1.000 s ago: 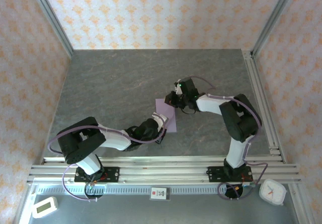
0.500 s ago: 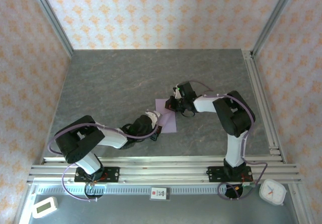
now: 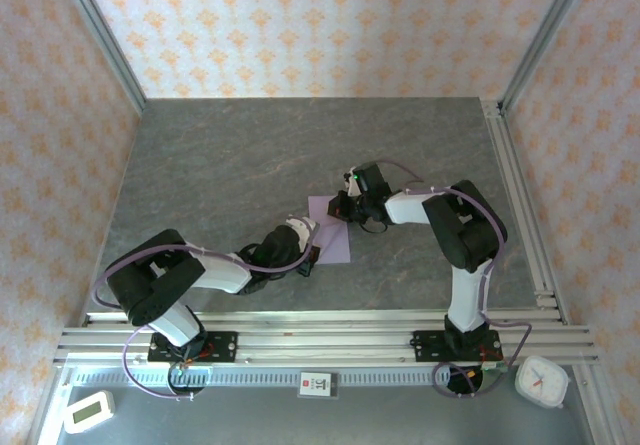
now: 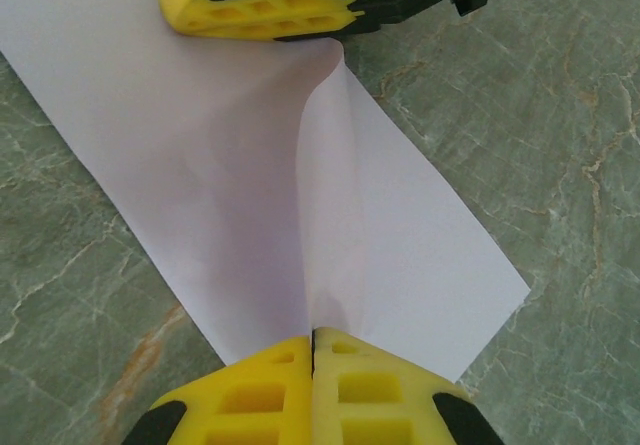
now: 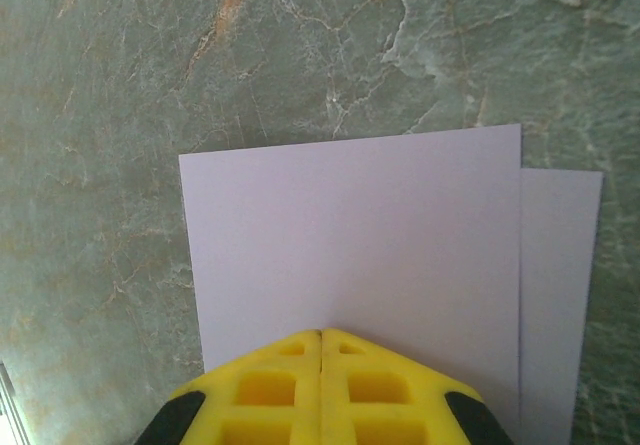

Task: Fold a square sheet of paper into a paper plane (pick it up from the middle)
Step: Fold the triangle a second time at the center of the table.

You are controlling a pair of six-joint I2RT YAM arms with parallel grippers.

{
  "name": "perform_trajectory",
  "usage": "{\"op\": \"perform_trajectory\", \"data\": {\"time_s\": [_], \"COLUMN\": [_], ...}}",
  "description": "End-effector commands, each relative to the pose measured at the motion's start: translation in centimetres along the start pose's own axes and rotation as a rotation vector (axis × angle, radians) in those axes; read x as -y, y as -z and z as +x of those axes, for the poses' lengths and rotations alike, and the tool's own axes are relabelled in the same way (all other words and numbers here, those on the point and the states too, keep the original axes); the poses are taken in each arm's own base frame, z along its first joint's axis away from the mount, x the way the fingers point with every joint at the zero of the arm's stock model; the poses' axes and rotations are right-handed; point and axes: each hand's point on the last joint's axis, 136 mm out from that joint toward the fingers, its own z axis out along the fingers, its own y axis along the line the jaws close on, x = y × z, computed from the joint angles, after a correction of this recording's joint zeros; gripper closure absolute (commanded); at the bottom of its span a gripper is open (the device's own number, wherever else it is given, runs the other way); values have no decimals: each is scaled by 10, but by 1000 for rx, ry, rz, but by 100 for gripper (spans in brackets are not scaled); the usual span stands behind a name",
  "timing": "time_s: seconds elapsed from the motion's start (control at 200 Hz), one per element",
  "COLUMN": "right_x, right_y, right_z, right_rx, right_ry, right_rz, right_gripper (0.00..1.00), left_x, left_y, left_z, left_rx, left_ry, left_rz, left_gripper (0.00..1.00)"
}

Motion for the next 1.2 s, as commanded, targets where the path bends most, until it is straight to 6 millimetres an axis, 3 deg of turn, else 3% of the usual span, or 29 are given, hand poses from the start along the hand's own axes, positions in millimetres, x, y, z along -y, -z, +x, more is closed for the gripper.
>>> {"op": "perform_trajectory", "data": {"time_s": [0.0, 0.405, 0.676, 0.781, 0.996, 1.196], "right_x": [32, 22, -30, -42, -45, -37], "right_y": [-9, -7, 20, 36, 61, 70], "right_z": [23, 15, -27, -34, -16, 25], "right_rx": [-59, -53, 38, 79, 129, 127], "right_ry": [-35, -24, 42, 55, 22, -15], "right_rz": [85, 68, -6, -17, -63, -82], "right_gripper": [100, 100, 95, 93, 94, 96], "left_x": [-9, -16, -17, -18, -17, -17], "left_y": [-4, -11, -14, -14, -15, -17], "left_z": [-1, 9, 20, 22, 23, 24], "left_rx": [2, -35, -66, -72, -76, -81], "left_ry": [17, 27, 33, 33, 32, 30], "left_rz": [-40, -52, -49, -49, -43, -42], "left_gripper": [100, 100, 100, 100, 100, 100]}}
